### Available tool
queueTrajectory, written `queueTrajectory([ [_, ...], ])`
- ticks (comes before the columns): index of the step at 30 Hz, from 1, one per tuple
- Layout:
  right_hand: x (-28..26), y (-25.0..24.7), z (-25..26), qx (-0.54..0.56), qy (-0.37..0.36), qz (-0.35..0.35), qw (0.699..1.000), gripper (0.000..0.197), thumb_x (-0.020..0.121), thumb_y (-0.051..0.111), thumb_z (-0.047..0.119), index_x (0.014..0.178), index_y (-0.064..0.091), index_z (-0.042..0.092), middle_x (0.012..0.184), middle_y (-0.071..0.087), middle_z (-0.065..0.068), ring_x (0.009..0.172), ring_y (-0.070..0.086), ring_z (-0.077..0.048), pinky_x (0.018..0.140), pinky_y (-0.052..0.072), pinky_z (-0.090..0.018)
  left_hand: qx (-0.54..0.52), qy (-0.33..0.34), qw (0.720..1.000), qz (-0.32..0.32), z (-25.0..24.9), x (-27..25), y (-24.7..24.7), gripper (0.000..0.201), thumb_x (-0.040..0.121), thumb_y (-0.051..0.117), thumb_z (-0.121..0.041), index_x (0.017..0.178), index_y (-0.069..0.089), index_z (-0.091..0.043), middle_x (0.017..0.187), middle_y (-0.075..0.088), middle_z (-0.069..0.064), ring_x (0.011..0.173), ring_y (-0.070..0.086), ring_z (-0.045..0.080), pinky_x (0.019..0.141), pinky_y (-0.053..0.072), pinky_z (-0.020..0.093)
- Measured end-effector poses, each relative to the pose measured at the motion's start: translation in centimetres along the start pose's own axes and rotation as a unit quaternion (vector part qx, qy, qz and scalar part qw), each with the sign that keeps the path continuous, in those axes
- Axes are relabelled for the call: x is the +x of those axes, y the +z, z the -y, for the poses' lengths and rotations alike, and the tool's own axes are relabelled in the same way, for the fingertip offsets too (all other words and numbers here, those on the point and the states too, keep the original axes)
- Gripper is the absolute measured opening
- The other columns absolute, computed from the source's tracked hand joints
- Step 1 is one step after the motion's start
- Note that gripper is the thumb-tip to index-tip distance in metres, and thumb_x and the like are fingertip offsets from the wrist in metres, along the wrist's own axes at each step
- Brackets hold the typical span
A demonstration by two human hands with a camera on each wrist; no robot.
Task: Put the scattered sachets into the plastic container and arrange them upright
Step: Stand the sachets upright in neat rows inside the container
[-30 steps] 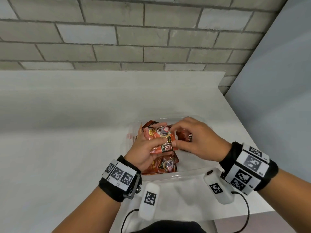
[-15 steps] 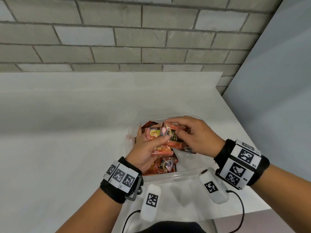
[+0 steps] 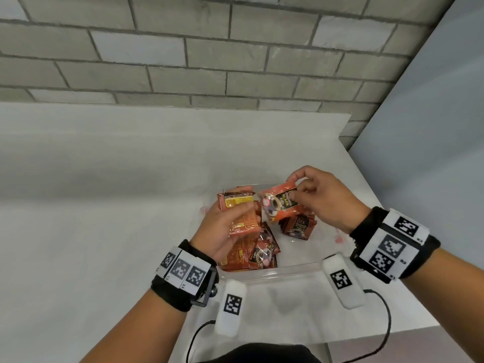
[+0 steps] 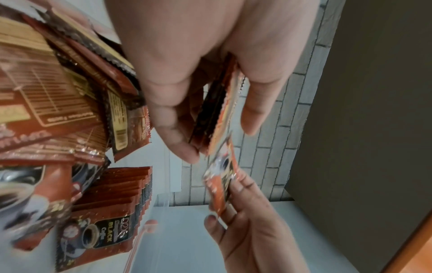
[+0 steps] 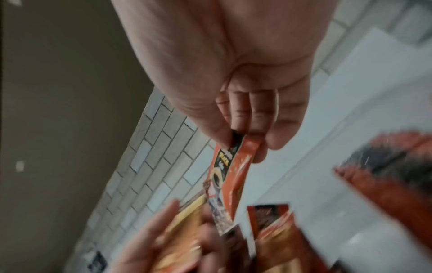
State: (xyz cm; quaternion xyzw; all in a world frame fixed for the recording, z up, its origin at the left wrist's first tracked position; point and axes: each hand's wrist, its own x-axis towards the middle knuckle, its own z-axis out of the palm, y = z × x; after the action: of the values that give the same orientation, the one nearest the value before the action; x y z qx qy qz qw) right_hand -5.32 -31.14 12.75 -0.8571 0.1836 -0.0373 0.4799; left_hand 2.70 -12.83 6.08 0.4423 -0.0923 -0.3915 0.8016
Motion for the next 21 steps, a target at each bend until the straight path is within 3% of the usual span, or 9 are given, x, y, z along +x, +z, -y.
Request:
queueTrajectory([
  [2,0.3,-1.0,-0.9,-0.114,-0.023,-0.006,0.993,0.019,0.09,0.061,0.01,0.099,0.059,0.027,0.071,0.063,0.004,0.053,0.057,0.001,0.054,0.042,-0.016,-0.021,-0.003,1.0,-0.015,-0.2,0.2,-0.6,0.039,0.073,0.063,-0.014,0.112,0.065,-0.017,0.09,0.07,0.011,0.074,0.069,0.021,0.062,0.058,0.033],
  [5,0.5,-1.2,-2.8,-0.246,-0.015,0.056,0.968,0.027,0.092,0.057,0.011,0.11,0.061,0.032,0.087,0.064,0.003,0.063,0.057,-0.003,0.063,0.043,-0.019,-0.032,-0.009,0.999,-0.021,-0.1,0.3,-1.1,0.043,0.074,0.064,-0.015,0.116,0.064,-0.015,0.088,0.07,0.01,0.073,0.068,0.021,0.062,0.057,0.033],
  [7,0.7,-0.8,-4.0,-0.337,-0.003,0.103,0.936,0.032,0.093,0.056,0.012,0.122,0.06,0.026,0.104,0.065,0.0,0.077,0.055,-0.009,0.07,0.04,-0.02,-0.034,-0.011,0.999,-0.017,0.1,0.3,-1.1,0.042,0.074,0.063,-0.014,0.116,0.064,-0.014,0.088,0.07,0.009,0.072,0.068,0.022,0.061,0.058,0.033],
  [9,1.1,-0.5,-4.7,-0.387,0.013,0.135,0.912,0.033,0.093,0.056,0.013,0.125,0.058,0.021,0.109,0.064,-0.003,0.086,0.056,-0.013,0.073,0.041,-0.021,-0.036,-0.014,0.999,-0.009,0.3,0.4,-1.0,0.038,0.074,0.063,-0.013,0.112,0.065,-0.014,0.087,0.07,0.01,0.07,0.068,0.021,0.059,0.058,0.033],
  [11,1.5,-0.2,-5.0,-0.417,0.024,0.162,0.894,0.024,0.092,0.057,0.012,0.115,0.062,0.016,0.102,0.064,-0.003,0.087,0.058,-0.016,0.071,0.043,-0.021,-0.038,-0.021,0.999,-0.005,0.4,0.4,-0.9,0.034,0.075,0.062,-0.013,0.108,0.065,-0.014,0.086,0.069,0.011,0.067,0.068,0.021,0.057,0.058,0.033],
  [14,1.9,-0.1,-5.0,-0.45,0.012,0.186,0.874,0.008,0.087,0.058,0.007,0.088,0.058,0.015,0.073,0.053,0.008,0.074,0.05,-0.013,0.053,0.031,-0.014,-0.039,-0.026,0.999,-0.005,0.5,0.5,-0.9,0.035,0.075,0.062,-0.014,0.109,0.065,-0.015,0.087,0.068,0.012,0.068,0.068,0.022,0.058,0.057,0.033],
  [16,2.1,0.0,-5.1,-0.475,-0.004,0.192,0.858,0.015,0.084,0.058,0.004,0.078,0.052,0.016,0.064,0.044,0.012,0.069,0.046,-0.013,0.049,0.025,-0.013,-0.038,-0.026,0.999,-0.004,0.5,0.6,-1.0,0.036,0.075,0.063,-0.015,0.11,0.066,-0.016,0.089,0.067,0.013,0.07,0.067,0.023,0.059,0.057,0.035],
  [21,2.7,0.4,-5.2,-0.52,-0.012,0.212,0.827,0.036,0.082,0.055,0.002,0.062,0.035,0.024,0.063,0.039,0.009,0.055,0.034,-0.004,0.049,0.023,-0.017,-0.034,-0.025,0.999,-0.009,0.4,0.7,-1.1,0.037,0.075,0.064,-0.015,0.112,0.066,-0.015,0.092,0.066,0.013,0.072,0.067,0.023,0.058,0.057,0.035],
])
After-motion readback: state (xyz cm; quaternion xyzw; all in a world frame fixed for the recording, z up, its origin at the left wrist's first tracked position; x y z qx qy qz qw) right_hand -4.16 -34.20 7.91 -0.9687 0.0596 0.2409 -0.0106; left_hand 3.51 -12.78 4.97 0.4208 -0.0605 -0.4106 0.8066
